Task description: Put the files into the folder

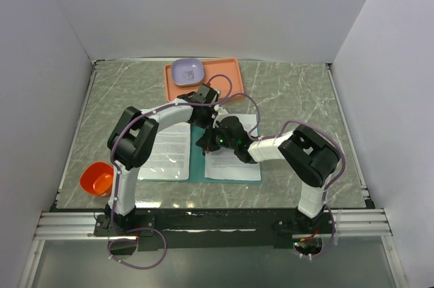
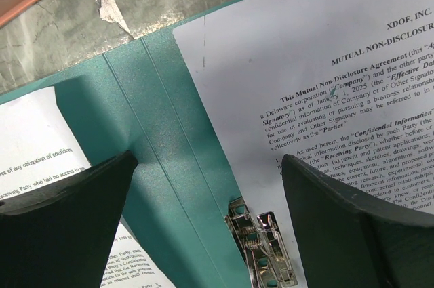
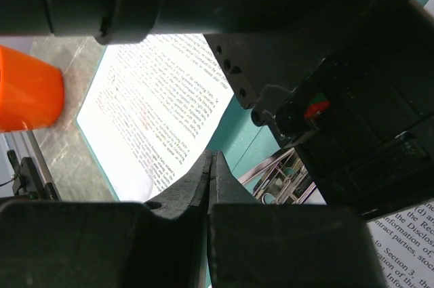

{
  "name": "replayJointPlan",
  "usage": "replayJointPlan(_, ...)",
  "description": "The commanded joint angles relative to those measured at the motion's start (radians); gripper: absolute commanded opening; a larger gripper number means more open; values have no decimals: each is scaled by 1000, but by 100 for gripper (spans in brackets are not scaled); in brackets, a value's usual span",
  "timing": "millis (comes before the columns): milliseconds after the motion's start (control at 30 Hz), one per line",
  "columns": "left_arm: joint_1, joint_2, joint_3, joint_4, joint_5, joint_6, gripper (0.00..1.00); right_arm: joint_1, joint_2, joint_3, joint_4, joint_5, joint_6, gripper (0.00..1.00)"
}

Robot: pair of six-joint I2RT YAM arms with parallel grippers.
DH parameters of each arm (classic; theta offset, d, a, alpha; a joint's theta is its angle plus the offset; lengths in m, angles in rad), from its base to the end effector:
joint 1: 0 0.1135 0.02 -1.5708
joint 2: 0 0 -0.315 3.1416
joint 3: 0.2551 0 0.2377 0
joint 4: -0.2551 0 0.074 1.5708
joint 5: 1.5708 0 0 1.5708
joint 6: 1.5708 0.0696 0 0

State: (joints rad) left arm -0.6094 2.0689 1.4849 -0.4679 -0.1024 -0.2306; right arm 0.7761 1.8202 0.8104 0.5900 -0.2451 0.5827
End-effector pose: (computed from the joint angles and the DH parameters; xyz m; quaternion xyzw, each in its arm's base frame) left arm 0.3866 -0.2612 0.1891 0.1688 0.9505 -0.0593 0.2541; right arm 0.2737 0.2924 0.1982 -0.1466 0.8223 0.4192 0.3558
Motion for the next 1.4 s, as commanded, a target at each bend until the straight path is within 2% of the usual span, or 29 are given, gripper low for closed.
replayJointPlan(0,10,-3,-38,-61,6,-7,98,15,1,-28,7,3,-1,0)
replayJointPlan(500,16,-6,-43,-64,12,-3,97,72,28,-74,-35,89,-11,0)
replayJointPlan(700,19,-6,-46,-66,13,1,97,72,39,-88,-36,99,14,0)
replayJointPlan(1067,28,-10,-57,-61,13,10,96,66,64,-65,-162,150,25,0)
replayJointPlan(1367,28,-1,-61,-54,0,33,95,28,90,-79,-141,119,46,0)
